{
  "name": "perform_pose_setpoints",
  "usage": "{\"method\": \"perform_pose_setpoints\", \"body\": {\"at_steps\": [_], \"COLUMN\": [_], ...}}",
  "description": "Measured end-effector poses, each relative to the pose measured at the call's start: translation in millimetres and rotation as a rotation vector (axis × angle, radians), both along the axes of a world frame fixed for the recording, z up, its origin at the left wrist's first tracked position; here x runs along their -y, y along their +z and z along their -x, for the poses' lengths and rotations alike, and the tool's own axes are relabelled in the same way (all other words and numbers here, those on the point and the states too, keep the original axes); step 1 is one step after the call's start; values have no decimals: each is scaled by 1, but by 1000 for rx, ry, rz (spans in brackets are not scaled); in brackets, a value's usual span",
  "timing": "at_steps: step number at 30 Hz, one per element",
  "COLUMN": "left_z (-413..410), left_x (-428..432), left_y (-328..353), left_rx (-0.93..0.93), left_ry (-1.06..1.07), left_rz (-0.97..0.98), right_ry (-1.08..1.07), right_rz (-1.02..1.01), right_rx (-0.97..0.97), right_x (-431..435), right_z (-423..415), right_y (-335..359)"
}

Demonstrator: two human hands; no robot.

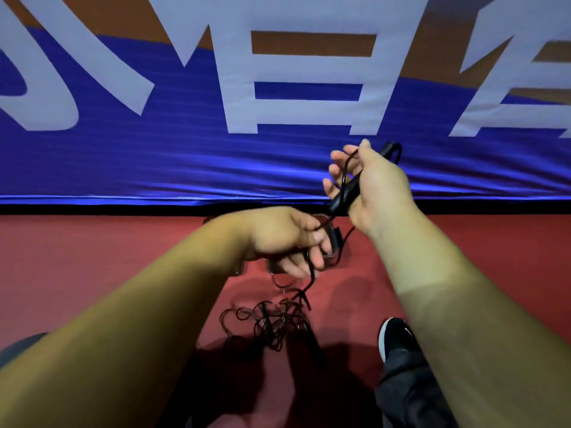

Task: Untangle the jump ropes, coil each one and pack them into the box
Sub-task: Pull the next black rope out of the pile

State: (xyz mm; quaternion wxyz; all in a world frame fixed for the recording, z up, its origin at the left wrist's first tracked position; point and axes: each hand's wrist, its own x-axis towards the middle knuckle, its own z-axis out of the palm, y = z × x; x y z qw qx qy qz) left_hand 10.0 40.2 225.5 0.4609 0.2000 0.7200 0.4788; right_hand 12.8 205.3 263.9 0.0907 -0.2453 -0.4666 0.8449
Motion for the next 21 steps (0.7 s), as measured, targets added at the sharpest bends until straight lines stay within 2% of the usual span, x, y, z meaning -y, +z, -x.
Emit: {"method": "perform_pose_setpoints", "body": {"at_steps": [3, 5, 8, 10, 12, 16, 19, 21], "left_z": [14, 23, 35, 42, 47, 51, 54, 52], "left_x": [12, 19, 24, 28, 32, 34, 36, 35], "left_y": [26, 40, 48, 48, 47, 44, 44, 46], "left_rx": [68, 116, 252, 323, 387, 448, 371, 268], "left_ry": [235, 434, 661, 789, 893, 977, 942, 892], "left_rz": [-186, -290, -470, -576, -656, -724, -684, -608], "right_ry": [100, 292, 607, 686, 695, 673, 592, 551], "right_rz": [-429, -583, -481, -370, -316, -449, -528, -500], "right_rx": [176, 238, 220, 176, 104, -10, -12, 4], "right_x": [-8, -8, 4, 15, 23, 32, 33, 33], "right_z": [-1, -7, -22, -28, -28, -26, -23, -21], "right_y": [-11, -16, -15, -13, -14, -23, -25, -25]}}
